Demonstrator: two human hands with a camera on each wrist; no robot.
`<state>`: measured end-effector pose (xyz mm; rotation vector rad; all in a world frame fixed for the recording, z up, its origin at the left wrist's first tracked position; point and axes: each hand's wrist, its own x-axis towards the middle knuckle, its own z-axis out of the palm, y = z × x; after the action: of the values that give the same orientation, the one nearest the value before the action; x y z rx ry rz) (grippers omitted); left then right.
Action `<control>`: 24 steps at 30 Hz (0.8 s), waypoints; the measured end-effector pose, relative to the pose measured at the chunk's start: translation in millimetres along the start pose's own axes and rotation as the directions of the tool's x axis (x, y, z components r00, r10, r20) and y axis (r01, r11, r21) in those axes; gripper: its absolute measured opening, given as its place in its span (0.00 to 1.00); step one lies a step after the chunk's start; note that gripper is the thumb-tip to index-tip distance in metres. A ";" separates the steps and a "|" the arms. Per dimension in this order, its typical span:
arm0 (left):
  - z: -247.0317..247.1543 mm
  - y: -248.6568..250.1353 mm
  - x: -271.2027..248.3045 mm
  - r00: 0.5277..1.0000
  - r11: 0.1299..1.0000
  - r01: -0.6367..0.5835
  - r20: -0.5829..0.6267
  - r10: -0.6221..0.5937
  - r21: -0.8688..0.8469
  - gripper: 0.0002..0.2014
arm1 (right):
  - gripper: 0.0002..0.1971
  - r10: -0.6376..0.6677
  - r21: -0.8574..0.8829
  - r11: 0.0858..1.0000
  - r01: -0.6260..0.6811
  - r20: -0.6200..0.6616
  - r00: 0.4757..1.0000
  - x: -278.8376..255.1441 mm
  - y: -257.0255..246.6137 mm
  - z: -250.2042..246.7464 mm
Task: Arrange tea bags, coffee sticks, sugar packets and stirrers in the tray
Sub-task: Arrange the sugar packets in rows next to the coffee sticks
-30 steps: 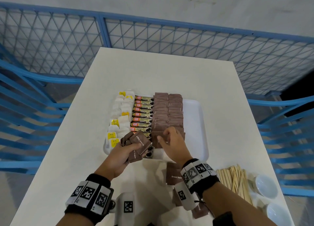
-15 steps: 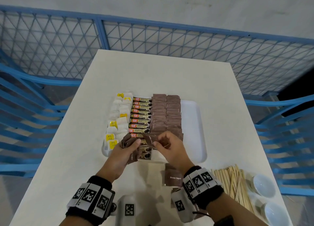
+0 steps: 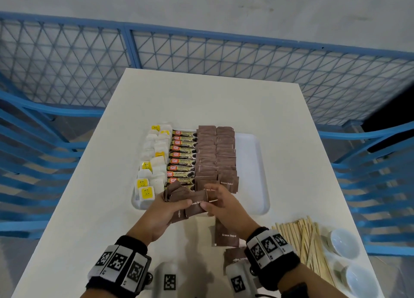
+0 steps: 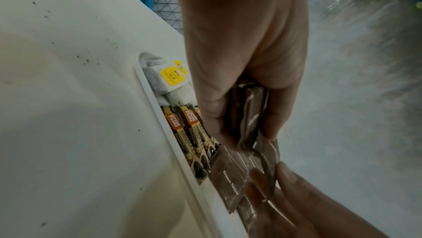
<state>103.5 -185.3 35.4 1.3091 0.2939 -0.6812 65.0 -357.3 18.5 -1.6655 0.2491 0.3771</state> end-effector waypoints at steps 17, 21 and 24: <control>0.1 4.8 -4.2 0.998 0.991 0.061 0.031 -0.057 -0.117 0.12 | 0.07 0.113 -0.103 0.979 -0.173 -0.428 0.897 20.2 24.7 -73.9; 1.2 5.4 -4.1 0.997 0.993 0.069 0.026 -0.067 -0.094 0.10 | 0.09 0.086 -0.186 0.964 -0.190 -0.457 0.885 27.6 27.5 -70.2; -0.2 6.2 -3.7 0.996 0.990 0.085 -0.010 -0.087 -0.113 0.10 | 0.12 0.043 -0.238 0.955 -0.178 -0.481 0.876 32.1 25.4 -66.6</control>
<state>104.5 -183.4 42.3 1.1994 0.3973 -0.7174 91.7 -424.8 -10.5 -2.0126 0.6864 0.0827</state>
